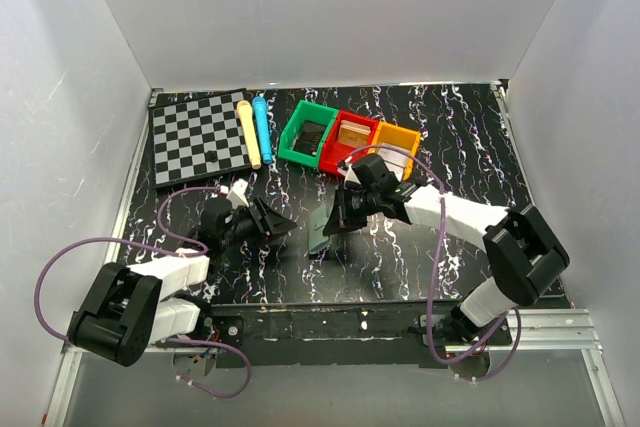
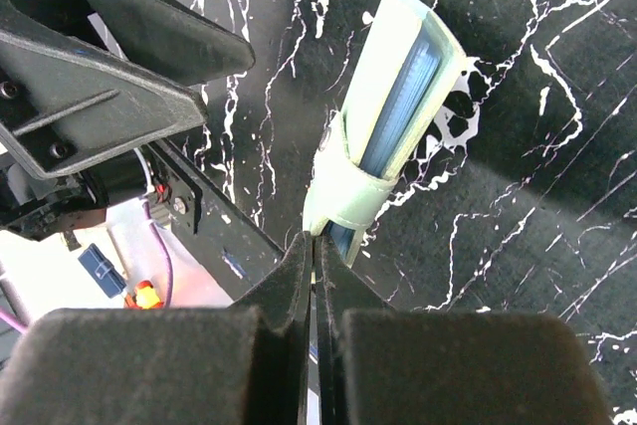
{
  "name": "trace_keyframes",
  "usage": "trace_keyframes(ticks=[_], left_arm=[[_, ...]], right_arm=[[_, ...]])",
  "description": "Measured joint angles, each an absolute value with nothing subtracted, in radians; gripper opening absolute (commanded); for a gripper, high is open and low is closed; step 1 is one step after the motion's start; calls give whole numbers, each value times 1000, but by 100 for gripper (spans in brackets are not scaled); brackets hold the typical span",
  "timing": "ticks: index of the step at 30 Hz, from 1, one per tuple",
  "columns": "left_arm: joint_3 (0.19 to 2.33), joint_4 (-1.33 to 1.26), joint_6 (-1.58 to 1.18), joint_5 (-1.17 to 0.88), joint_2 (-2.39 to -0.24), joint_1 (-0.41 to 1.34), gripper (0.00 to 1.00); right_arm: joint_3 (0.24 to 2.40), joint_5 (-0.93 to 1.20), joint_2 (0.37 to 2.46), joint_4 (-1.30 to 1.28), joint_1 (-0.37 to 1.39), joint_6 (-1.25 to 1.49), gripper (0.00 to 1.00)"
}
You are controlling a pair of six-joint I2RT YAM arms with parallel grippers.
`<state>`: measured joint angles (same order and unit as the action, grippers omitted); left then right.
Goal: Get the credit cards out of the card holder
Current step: Pick up the card holder from the center of the board, then open the card holder.
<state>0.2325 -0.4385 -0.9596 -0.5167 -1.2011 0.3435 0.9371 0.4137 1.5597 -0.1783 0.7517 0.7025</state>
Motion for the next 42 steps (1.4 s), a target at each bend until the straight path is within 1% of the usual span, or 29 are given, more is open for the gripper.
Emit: trace_keyframes(ticks=[4,5,15,16,23,30,36,42], left_arm=[[229,-531,-984,-558,-1201,344,57],[226,-554,-992,-566,-1201,344,69],[210,-719,-1096,-636,-1231,344,74],[210,-730,-1103,-642,-1231,344,98],[210,-802,-1150,-688,-1224,344,98],[213,-809,-1166,-707,-1180,344,98],[215,-867,-1181,-731,-1174,352,98],[216,-957,-1219,-749,-1225,360,98]], right_arm=[[937,414,1510,-208,746,693,1],[937,414,1498,-214,746,691,1],[934,425,1366,-237,726,682,1],[933,428,1353,-238,721,682,1],[934,455,1303,-238,706,683,1],[938,499,1278,-234,706,689,1],[931,545,1224,-153,706,714,1],[924,585,1202,-86,706,734,1]])
